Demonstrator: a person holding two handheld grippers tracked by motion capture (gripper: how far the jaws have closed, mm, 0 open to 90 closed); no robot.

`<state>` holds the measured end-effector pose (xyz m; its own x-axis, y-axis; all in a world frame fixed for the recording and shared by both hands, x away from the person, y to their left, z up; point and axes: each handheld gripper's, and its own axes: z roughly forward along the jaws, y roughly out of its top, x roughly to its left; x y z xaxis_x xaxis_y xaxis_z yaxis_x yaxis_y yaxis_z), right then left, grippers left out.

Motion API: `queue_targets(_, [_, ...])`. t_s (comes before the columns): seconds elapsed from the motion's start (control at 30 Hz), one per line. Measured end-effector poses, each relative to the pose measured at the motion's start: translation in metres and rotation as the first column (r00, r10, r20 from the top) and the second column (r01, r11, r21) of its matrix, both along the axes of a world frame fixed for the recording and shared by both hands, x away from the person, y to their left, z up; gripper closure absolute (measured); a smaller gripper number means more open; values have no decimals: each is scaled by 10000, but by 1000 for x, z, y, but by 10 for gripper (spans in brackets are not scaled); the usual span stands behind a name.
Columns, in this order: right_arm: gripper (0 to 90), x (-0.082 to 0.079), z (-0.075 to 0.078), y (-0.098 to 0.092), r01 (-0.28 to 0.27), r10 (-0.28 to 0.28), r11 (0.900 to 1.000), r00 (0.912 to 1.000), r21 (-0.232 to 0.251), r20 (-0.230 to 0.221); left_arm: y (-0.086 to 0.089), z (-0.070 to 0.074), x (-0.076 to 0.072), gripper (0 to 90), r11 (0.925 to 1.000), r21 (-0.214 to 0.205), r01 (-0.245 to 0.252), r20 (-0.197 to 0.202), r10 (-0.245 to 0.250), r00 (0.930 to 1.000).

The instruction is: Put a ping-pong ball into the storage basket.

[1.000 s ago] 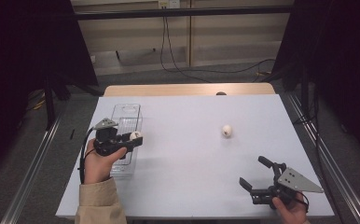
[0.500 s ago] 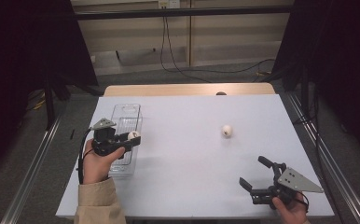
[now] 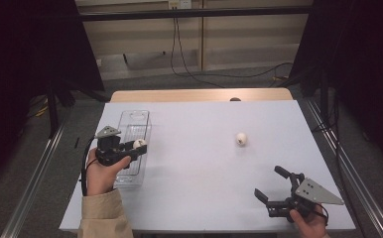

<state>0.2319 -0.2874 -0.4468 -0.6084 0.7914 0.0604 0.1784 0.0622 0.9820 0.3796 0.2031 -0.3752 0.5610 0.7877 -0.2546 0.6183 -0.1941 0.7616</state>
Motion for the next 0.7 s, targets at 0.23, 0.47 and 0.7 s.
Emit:
queue_targets(0.23, [2, 0, 0, 0, 10, -10, 10000, 10000, 12, -9, 3, 0, 0, 509, 9998, 189, -97, 24, 97, 10000])
queue_targets(0.47, [2, 0, 0, 0, 19, -19, 10000, 10000, -3, -10, 5, -1, 0, 509, 9992, 299, -248, 50, 246, 9997])
queue_targets(0.7, [2, 0, 0, 0, 15, -15, 10000, 10000, -2, -2, 8, -2, 0, 509, 9987, 326, -381, 37, 380, 9993])
